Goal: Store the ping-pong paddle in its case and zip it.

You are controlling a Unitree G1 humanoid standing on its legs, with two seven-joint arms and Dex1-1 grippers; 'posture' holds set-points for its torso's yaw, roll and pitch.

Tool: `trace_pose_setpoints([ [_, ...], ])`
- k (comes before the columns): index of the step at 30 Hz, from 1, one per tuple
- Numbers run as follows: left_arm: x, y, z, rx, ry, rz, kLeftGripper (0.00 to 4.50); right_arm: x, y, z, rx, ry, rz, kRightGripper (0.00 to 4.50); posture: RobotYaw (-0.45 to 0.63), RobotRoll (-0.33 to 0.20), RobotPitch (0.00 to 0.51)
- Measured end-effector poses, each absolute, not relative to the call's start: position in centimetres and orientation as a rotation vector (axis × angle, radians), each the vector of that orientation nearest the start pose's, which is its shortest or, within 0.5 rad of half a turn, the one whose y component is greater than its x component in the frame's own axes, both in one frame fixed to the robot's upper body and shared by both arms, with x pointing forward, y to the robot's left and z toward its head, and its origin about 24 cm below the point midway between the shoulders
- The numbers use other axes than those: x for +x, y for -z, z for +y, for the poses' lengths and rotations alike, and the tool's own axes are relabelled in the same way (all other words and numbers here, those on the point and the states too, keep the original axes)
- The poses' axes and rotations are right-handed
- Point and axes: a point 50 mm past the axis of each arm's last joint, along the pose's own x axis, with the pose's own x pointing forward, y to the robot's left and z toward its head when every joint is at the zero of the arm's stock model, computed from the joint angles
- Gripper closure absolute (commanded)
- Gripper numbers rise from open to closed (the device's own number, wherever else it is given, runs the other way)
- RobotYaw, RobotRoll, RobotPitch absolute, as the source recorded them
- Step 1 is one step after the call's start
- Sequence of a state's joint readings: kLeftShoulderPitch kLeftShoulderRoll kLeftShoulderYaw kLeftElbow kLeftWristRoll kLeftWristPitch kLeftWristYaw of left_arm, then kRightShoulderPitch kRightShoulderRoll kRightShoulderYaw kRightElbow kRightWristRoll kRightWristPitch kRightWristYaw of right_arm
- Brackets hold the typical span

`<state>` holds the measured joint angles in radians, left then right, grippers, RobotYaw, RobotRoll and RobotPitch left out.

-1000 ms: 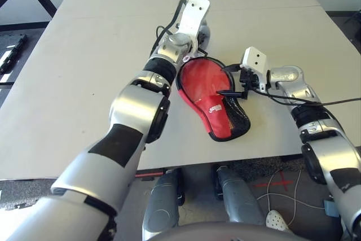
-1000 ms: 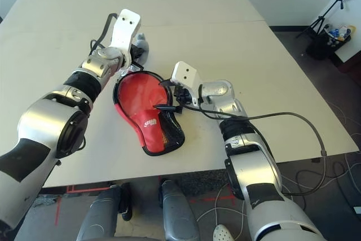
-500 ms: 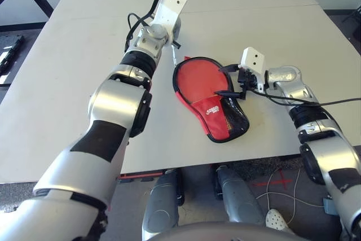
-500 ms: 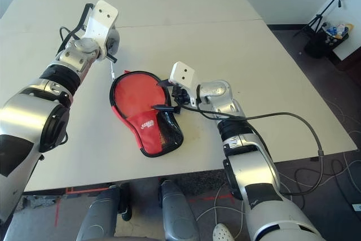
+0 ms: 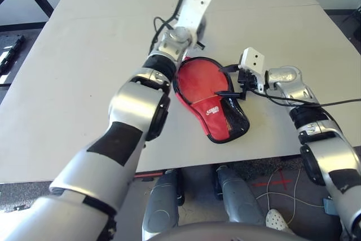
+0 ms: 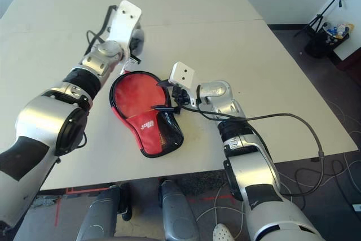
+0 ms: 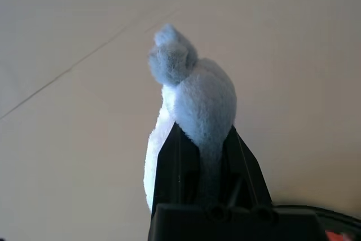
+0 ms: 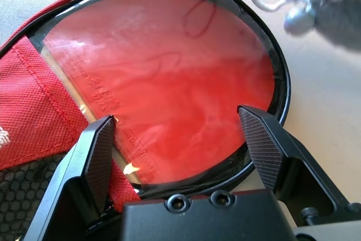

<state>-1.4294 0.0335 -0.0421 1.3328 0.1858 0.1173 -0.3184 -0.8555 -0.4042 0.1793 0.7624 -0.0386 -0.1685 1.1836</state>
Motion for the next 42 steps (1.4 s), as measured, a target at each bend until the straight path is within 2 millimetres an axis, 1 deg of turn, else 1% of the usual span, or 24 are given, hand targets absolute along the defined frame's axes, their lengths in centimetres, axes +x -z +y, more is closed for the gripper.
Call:
trace_pose_setpoints([
  [2, 41.7, -20.3, 3.0, 0.466, 0.602, 0.123, 4.29, 36.2, -13.4, -14.3, -0.614, -1.236, 0.100, 0.00, -0.10, 0.000, 0.236],
  [8, 40.9, -18.8, 1.4, 0.464, 0.696, 0.159, 4.29, 36.2, -13.4, -14.3, -0.612, -1.238, 0.101, 0.00, -0.10, 0.000, 0.232],
  [10, 40.8, -18.6, 1.1, 0.461, 0.708, 0.169, 3.56, 36.2, -13.4, -14.2, -0.611, -1.239, 0.100, 0.00, -0.10, 0.000, 0.227],
  [15, 40.5, -19.1, 0.4, 0.430, 0.762, 0.154, 1.96, 36.2, -13.3, -14.1, -0.607, -1.241, 0.101, 0.26, -0.10, 0.000, 0.221],
  [18, 40.2, -19.8, -0.4, 0.400, 0.810, 0.137, 1.07, 36.2, -13.2, -14.0, -0.603, -1.239, 0.099, 0.35, -0.10, 0.000, 0.221],
  [21, 40.2, -20.9, -0.4, 0.383, 0.827, 0.117, 0.14, 36.2, -13.1, -13.9, -0.599, -1.238, 0.099, 0.35, -0.09, 0.000, 0.217],
  [22, 40.3, -21.3, -0.3, 0.380, 0.825, 0.109, 0.00, 36.2, -13.1, -13.9, -0.598, -1.237, 0.099, 0.40, -0.09, 0.000, 0.216],
  [30, 41.0, -24.0, 1.8, 0.366, 0.780, 0.058, 0.00, 36.3, -13.1, -13.8, -0.593, -1.235, 0.102, 0.34, -0.08, 0.000, 0.213],
  [31, 41.1, -24.5, 2.4, 0.371, 0.769, 0.052, 0.00, 36.3, -13.1, -13.8, -0.591, -1.234, 0.102, 0.24, -0.08, 0.000, 0.212],
  [34, 41.5, -25.6, 4.4, 0.397, 0.733, 0.035, 0.00, 36.3, -13.0, -13.6, -0.587, -1.234, 0.101, 0.24, -0.08, 0.000, 0.211],
  [35, 41.7, -25.9, 5.3, 0.412, 0.721, 0.034, 0.00, 36.4, -13.0, -13.6, -0.586, -1.234, 0.100, 0.12, -0.08, 0.000, 0.211],
  [37, 41.8, -26.4, 7.3, 0.441, 0.699, 0.031, 0.00, 36.4, -13.0, -13.6, -0.584, -1.232, 0.101, 0.04, -0.07, 0.000, 0.210],
  [38, 41.9, -26.3, 8.4, 0.461, 0.691, 0.040, 0.00, 36.4, -13.0, -13.6, -0.584, -1.232, 0.101, 0.04, -0.07, 0.000, 0.210],
  [40, 41.8, -25.5, 10.1, 0.487, 0.685, 0.079, 0.00, 36.4, -13.0, -13.6, -0.584, -1.232, 0.101, 0.04, -0.07, 0.000, 0.213],
  [42, 41.6, -24.5, 11.3, 0.498, 0.693, 0.119, 0.00, 36.4, -13.0, -13.6, -0.585, -1.232, 0.100, 0.04, -0.07, 0.000, 0.214],
])
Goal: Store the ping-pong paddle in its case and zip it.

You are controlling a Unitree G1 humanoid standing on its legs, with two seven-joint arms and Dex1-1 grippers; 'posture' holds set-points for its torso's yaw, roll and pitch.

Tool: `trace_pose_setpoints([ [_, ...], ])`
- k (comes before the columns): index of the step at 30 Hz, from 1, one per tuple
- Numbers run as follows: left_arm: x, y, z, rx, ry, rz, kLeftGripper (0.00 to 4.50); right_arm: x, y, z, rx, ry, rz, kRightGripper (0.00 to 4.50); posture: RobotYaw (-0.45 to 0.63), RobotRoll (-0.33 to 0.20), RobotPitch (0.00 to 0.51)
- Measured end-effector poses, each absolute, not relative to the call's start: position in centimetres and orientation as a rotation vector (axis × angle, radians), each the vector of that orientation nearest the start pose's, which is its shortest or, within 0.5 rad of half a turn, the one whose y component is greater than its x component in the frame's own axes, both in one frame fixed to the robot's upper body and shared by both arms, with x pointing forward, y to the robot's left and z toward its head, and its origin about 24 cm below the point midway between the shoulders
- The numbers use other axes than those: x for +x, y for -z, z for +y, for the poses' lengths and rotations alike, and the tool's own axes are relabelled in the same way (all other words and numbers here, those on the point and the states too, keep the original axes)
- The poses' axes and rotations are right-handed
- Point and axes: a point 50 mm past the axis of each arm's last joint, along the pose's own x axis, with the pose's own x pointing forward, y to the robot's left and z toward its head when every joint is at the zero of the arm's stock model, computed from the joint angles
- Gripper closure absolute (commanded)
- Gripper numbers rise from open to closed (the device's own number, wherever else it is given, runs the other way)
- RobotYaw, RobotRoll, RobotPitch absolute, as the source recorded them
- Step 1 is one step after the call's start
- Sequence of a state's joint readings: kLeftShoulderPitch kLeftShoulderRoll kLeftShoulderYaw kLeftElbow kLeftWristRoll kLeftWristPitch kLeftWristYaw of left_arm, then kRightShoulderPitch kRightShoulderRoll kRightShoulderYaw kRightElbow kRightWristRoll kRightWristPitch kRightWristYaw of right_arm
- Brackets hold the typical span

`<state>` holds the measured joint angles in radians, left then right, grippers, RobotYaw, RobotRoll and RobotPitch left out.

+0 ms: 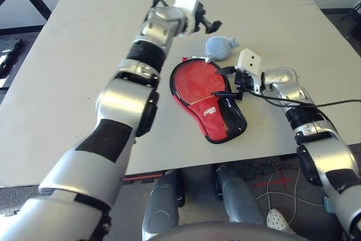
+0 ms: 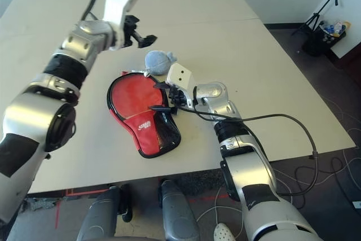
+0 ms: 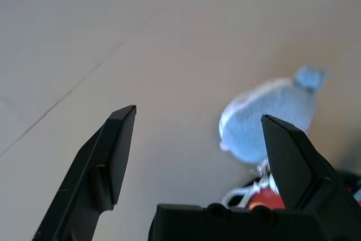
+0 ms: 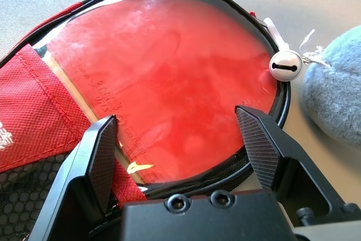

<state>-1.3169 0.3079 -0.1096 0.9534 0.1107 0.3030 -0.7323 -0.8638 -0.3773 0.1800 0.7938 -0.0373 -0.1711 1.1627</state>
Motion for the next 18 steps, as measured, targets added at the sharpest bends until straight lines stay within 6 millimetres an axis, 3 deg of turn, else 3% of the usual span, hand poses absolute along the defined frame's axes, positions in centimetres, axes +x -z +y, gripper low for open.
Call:
trace_pose_setpoints([
  [7, 39.0, -20.7, 14.2, 0.505, 0.781, 0.245, 0.00, 36.4, -12.9, -13.7, -0.584, -1.232, 0.103, 0.04, -0.05, 0.000, 0.224],
  [13, 36.4, -18.2, 14.7, 0.539, 0.864, 0.302, 0.00, 36.4, -12.9, -13.7, -0.581, -1.230, 0.106, 0.04, -0.05, 0.000, 0.227],
  [18, 35.4, -17.1, 14.2, 0.540, 0.911, 0.328, 0.00, 36.4, -12.8, -13.6, -0.580, -1.230, 0.107, 0.04, -0.06, 0.000, 0.228],
])
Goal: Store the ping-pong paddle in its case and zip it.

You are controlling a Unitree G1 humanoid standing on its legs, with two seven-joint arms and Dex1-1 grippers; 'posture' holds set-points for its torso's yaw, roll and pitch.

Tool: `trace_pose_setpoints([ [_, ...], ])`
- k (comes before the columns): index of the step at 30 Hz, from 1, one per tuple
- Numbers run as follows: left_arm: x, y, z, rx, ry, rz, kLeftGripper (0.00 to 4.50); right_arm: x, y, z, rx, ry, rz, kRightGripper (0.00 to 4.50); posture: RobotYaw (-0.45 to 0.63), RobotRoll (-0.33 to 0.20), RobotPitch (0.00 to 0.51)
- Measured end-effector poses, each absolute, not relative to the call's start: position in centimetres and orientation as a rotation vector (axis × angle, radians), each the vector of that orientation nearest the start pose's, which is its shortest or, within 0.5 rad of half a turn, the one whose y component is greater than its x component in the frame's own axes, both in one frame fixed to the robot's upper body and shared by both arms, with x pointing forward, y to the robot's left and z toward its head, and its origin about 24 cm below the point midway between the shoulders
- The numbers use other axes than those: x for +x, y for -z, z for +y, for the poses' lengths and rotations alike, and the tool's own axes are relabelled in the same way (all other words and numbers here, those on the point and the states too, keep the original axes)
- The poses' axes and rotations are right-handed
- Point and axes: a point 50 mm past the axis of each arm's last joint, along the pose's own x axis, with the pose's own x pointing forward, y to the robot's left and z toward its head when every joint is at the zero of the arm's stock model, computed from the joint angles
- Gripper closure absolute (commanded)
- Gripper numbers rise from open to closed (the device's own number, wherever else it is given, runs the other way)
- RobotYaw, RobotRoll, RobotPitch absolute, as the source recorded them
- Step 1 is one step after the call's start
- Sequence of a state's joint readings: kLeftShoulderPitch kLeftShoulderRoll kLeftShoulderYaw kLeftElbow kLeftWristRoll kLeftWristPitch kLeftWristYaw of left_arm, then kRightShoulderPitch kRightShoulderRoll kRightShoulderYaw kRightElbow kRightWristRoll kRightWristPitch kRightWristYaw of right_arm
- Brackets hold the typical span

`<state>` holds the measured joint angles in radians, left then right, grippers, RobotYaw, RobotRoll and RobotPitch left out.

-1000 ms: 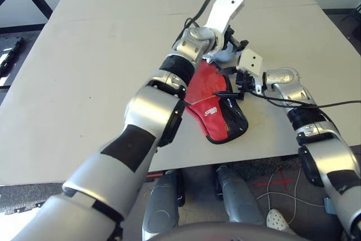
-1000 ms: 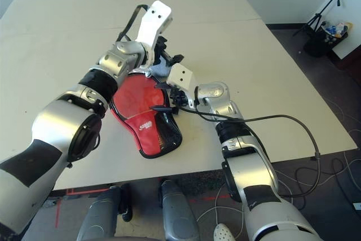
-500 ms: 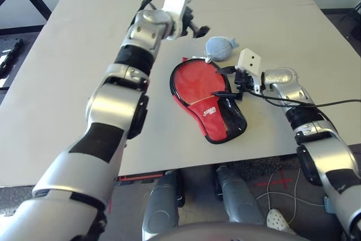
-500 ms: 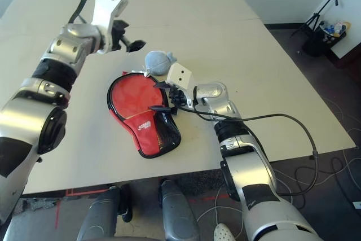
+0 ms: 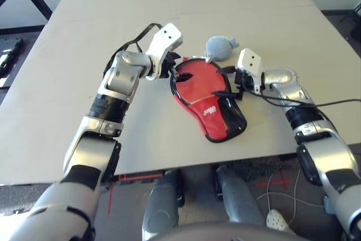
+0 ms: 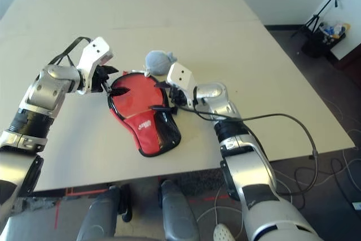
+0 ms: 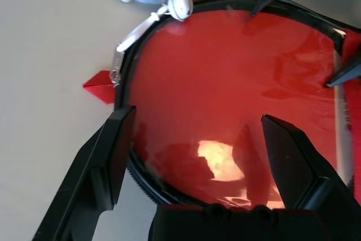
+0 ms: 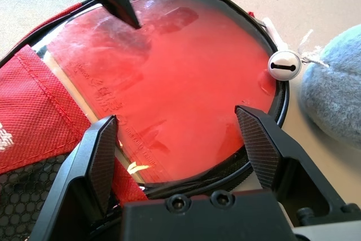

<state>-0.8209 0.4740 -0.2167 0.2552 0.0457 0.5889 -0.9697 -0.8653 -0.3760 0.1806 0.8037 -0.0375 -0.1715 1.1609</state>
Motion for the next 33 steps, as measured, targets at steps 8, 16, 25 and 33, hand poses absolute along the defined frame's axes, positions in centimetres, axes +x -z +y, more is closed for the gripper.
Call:
trace_pose_setpoints([
  [8, 34.9, -15.3, 13.7, 0.516, 0.929, 0.367, 0.00, 36.4, -12.8, -13.7, -0.580, -1.231, 0.108, 0.04, -0.06, 0.000, 0.228],
  [16, 34.9, -14.6, 13.4, 0.504, 0.925, 0.379, 0.00, 36.4, -12.9, -13.8, -0.554, -1.236, 0.126, 0.04, -0.07, 0.000, 0.228],
  [25, 34.7, -14.2, 12.9, 0.496, 0.935, 0.380, 0.00, 37.2, -16.7, -14.5, -0.498, -1.244, 0.076, 0.04, -0.07, 0.000, 0.228],
  [33, 34.3, -13.9, 12.5, 0.488, 0.942, 0.366, 0.00, 39.0, -21.1, -15.2, -0.481, -1.087, -0.068, 0.04, -0.06, 0.000, 0.228],
])
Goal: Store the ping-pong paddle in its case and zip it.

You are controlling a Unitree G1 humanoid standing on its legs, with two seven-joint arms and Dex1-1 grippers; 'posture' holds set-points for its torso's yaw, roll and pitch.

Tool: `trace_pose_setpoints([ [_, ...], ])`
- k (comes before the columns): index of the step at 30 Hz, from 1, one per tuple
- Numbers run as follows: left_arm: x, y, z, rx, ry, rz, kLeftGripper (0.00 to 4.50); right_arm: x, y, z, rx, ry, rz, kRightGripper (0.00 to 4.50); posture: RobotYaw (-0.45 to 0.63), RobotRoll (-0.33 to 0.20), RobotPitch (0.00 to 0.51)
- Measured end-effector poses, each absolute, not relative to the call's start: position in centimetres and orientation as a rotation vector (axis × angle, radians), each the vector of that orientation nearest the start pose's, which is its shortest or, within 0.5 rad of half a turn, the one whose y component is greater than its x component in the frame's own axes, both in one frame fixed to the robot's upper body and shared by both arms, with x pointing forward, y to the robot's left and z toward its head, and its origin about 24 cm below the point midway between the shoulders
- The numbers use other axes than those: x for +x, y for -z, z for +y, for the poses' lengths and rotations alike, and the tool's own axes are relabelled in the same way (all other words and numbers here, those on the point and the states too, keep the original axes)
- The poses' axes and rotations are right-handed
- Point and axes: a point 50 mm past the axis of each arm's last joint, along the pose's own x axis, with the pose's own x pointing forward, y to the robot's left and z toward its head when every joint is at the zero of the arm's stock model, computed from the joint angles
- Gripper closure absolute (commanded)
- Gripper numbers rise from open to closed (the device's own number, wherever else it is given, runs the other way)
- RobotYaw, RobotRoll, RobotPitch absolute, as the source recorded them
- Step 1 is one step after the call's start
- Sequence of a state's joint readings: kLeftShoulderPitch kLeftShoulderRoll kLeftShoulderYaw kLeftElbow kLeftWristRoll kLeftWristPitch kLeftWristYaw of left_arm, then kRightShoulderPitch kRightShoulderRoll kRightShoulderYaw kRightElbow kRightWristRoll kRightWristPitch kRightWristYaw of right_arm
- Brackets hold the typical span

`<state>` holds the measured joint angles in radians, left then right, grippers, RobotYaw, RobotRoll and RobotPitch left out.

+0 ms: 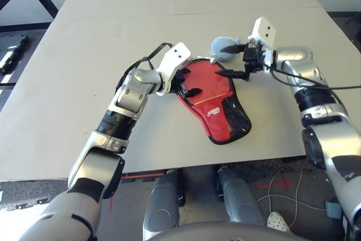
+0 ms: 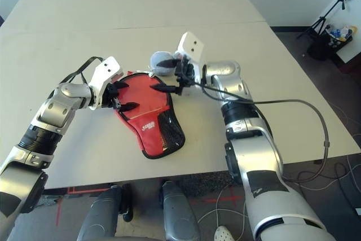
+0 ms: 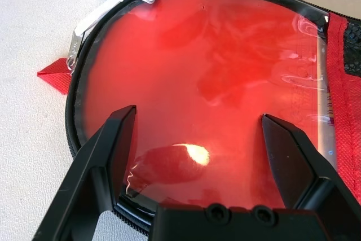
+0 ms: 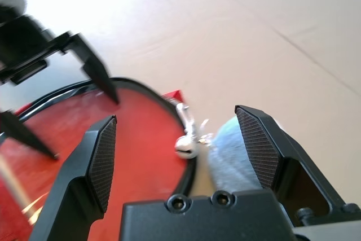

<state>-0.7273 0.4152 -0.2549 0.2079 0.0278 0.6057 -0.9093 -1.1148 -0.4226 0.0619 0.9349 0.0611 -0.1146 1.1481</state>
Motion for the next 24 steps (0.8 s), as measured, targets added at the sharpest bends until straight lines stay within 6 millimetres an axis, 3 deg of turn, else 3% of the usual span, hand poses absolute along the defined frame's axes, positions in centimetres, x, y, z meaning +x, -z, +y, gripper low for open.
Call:
trace_pose_setpoints([
  [6, 33.9, -13.9, 12.3, 0.484, 0.945, 0.356, 0.00, 40.4, -22.0, -15.9, -0.460, -0.911, -0.088, 0.04, -0.05, 0.000, 0.226],
  [10, 33.6, -13.8, 12.2, 0.473, 0.947, 0.354, 0.00, 40.8, -21.4, -16.5, -0.433, -0.844, -0.057, 0.04, -0.03, 0.000, 0.226],
  [24, 33.3, -13.9, 12.2, 0.474, 0.941, 0.355, 0.00, 41.0, -19.8, -17.5, -0.375, -0.797, 0.076, 0.04, 0.00, 0.000, 0.230],
])
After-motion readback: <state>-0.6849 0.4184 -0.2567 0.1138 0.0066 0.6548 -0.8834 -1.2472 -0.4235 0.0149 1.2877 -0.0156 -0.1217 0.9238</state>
